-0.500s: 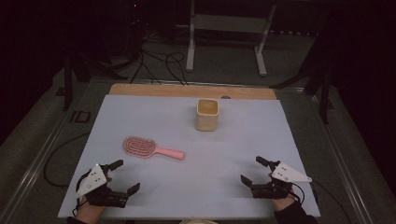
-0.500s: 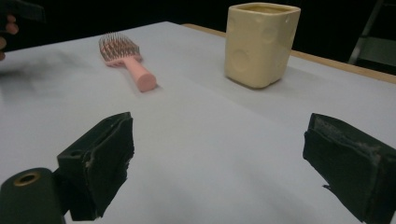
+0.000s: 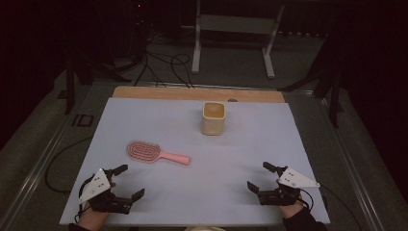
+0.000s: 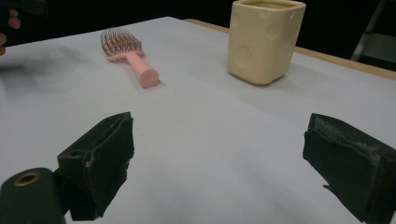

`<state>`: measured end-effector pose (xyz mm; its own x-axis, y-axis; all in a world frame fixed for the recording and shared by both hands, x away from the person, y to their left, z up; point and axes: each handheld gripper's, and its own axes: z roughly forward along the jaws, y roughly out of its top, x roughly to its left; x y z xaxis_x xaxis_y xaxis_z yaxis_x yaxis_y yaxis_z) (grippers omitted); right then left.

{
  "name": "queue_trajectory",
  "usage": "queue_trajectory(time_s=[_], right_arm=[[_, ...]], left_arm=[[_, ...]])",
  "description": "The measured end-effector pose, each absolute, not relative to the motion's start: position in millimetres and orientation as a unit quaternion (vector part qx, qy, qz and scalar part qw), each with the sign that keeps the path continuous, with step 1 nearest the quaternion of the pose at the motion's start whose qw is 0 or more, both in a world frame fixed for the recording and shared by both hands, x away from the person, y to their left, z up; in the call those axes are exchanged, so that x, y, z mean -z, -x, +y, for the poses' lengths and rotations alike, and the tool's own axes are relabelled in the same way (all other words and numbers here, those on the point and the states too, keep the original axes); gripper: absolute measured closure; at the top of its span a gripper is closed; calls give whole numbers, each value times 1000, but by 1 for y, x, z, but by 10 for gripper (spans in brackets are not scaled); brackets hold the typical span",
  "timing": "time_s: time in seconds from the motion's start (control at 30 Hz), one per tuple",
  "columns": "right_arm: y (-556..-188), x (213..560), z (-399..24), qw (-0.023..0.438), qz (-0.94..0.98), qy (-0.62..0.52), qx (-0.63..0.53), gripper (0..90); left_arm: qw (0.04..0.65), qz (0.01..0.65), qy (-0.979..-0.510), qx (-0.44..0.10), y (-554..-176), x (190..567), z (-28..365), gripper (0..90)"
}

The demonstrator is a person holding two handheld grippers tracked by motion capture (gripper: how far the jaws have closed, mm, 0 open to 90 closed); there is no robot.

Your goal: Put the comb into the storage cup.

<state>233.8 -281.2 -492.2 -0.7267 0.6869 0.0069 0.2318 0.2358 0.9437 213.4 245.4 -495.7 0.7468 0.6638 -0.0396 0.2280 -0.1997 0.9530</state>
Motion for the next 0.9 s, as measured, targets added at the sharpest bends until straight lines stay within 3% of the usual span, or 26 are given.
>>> queue_trajectory(time_s=[0.9], right_arm=[[-230, 486, -279, 216, 749, -309, -545, 86]], left_arm=[[561, 281, -758, -179, -219, 457, 240, 0]])
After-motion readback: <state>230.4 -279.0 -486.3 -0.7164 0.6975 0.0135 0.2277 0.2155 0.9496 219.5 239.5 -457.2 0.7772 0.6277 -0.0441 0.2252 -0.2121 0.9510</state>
